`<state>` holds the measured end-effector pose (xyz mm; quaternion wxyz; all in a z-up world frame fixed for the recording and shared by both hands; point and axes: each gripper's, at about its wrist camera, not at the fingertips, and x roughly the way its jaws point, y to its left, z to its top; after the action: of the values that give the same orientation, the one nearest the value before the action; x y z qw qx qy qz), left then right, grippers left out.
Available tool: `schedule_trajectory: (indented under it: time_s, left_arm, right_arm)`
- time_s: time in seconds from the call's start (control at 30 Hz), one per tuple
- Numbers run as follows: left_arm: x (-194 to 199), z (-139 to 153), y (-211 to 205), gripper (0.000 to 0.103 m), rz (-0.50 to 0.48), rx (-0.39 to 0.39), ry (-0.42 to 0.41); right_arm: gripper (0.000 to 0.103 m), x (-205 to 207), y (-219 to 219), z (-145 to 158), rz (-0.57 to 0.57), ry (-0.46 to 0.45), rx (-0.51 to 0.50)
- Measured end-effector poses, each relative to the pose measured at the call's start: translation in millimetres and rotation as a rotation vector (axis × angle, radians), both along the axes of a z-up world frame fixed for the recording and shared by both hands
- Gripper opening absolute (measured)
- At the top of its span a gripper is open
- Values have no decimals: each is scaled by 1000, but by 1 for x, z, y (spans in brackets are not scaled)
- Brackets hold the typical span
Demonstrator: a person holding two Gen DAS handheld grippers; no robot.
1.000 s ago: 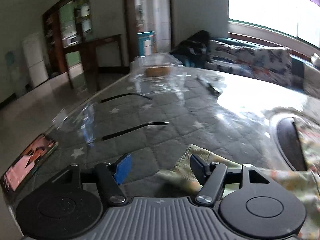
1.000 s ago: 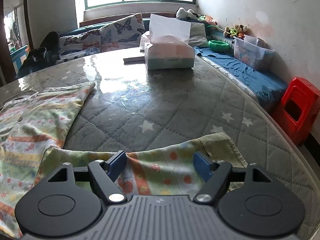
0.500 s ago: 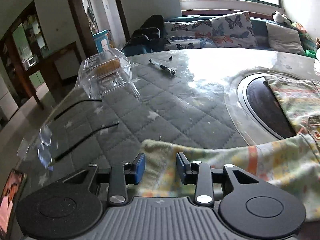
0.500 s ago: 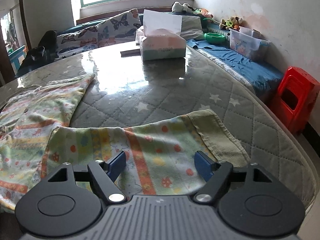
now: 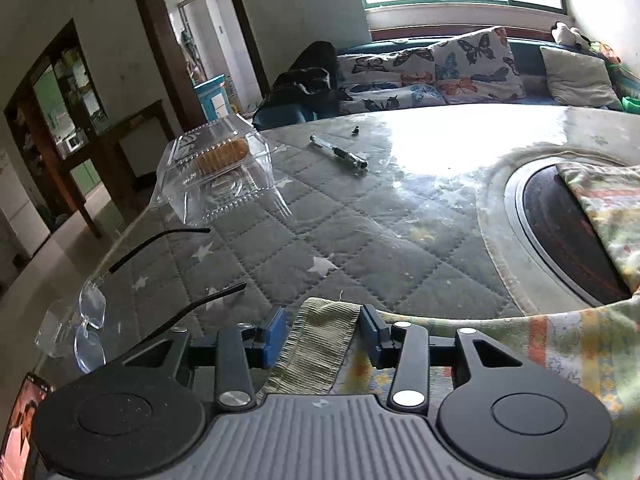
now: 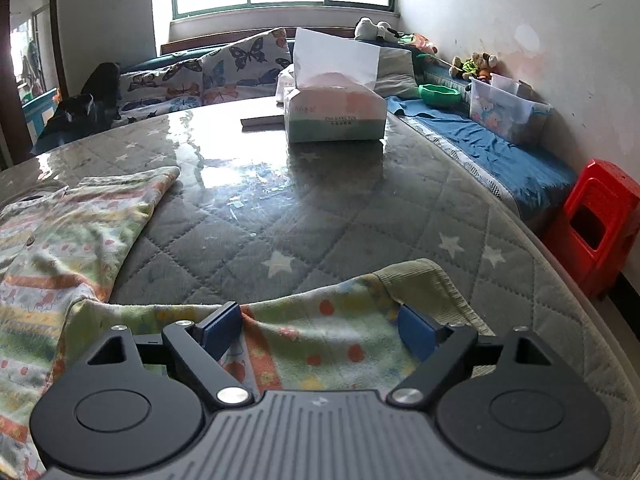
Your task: Fold clothes
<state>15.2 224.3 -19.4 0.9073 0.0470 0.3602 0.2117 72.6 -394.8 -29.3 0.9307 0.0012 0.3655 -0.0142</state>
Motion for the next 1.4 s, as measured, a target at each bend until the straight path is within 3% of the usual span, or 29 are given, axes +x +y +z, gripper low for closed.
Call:
schedule_trajectory:
  time_s: [0.17,0.3,0.53,0.83,0.97,1.13,1.3,1.4]
  left_arm:
    - [-10,13,-13,54,6,-25,-20]
    - [-22,31,-53,66,-80,-59,-81]
    - [-25,36,-144,67,-342,-132,-104]
    - [-20,6,-225,67,-581,-138,-20]
    - [-28,4,-228,67,-592,-135,-28]
    - [-31,24,-200,67,-505,-210,-86]
    - [-42,31,-184,67,-465,-212,-103]
    - [-52,31,-182,67,-474,-215,-96]
  right_arm:
    - [86,-19,9,14,24,-30,-16]
    - [86,-35,24,19,75,-30,-6]
    - [86,-51,55,16,173,-18,-18]
    - [82,-67,77,32,284,-42,-44]
    - [70,-74,101,45,412,-42,-8]
    - [56,-86,145,52,622,-21,33]
    - [42,-94,192,50,800,8,49]
    - [40,-101,214,44,870,26,29]
